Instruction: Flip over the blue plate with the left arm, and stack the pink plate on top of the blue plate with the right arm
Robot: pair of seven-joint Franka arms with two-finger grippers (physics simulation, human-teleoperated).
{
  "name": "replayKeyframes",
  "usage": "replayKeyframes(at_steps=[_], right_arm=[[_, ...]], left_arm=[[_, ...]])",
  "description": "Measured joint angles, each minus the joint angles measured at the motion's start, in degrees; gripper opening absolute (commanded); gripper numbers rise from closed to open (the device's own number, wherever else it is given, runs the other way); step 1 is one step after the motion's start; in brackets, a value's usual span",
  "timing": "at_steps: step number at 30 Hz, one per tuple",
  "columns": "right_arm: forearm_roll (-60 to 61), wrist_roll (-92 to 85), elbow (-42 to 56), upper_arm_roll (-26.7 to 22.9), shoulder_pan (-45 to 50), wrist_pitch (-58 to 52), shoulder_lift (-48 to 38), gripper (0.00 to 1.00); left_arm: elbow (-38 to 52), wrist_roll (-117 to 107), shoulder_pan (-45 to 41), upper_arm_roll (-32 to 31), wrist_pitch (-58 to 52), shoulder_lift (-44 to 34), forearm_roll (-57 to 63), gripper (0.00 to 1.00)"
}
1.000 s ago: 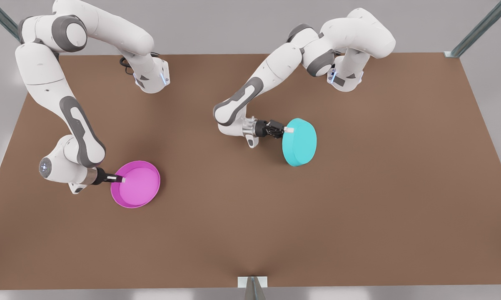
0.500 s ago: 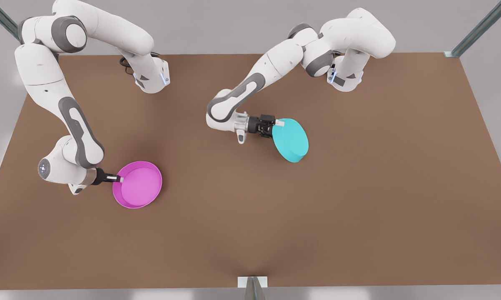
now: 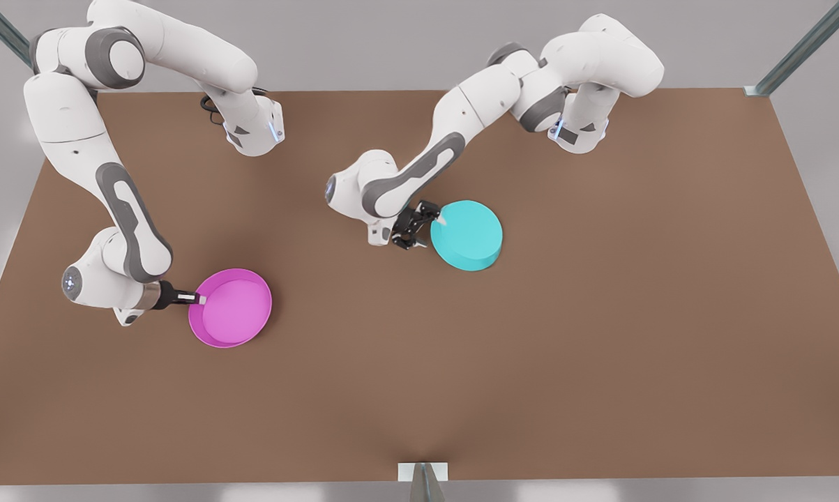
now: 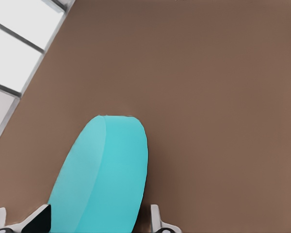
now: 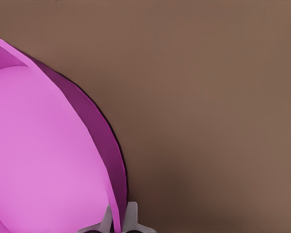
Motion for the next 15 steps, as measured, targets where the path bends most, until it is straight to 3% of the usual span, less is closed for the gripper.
replayKeyframes(at_steps=[2, 5, 7, 8, 10, 12, 14, 15], right_arm=[[0.09, 0.10, 0.71, 0.01, -0.01, -1.31, 0.00, 0.21], [0.15, 0.48, 0.92, 0.00, -0.01, -2.31, -0.26, 0.21], [0.17, 0.58, 1.69, 0.00, -0.01, -3.60, -0.35, 0.21], [0.19, 0.59, 1.96, 0.00, -0.01, -3.96, -0.35, 0.21], [0.12, 0.66, 2.92, 0.08, 0.03, -5.34, -0.43, 0.21], [0.35, 0.69, 3.03, 0.08, 0.08, -6.07, -0.53, 0.21], [1.16, 0.71, 3.12, 1.31, -0.30, -7.05, -0.78, 0.21], [1.76, 0.71, 3.52, 1.48, -0.27, -7.70, -0.79, 0.21]], left_arm=[[2.25, -1.04, 0.66, -0.07, 1.36, -0.55, -2.40, 1.00], [3.45, -2.25, 3.62, -0.03, 4.67, -8.10, -7.74, 1.00], [6.25, -1.68, 21.09, 0.05, 6.29, -21.92, -16.47, 1.00], [6.22, 2.80, 36.70, 0.18, 8.00, -24.95, -22.53, 1.00], [5.33, 38.66, 49.89, 0.49, 6.45, -24.88, -29.19, 1.00], [3.82, 76.58, 54.93, 0.99, 1.27, -24.86, -28.48, 1.00], [3.40, 81.46, 55.35, 1.79, -1.55, -28.14, -27.60, 1.00], [-2.29, 81.55, 55.05, 1.90, -1.23, -33.41, -27.06, 1.00]])
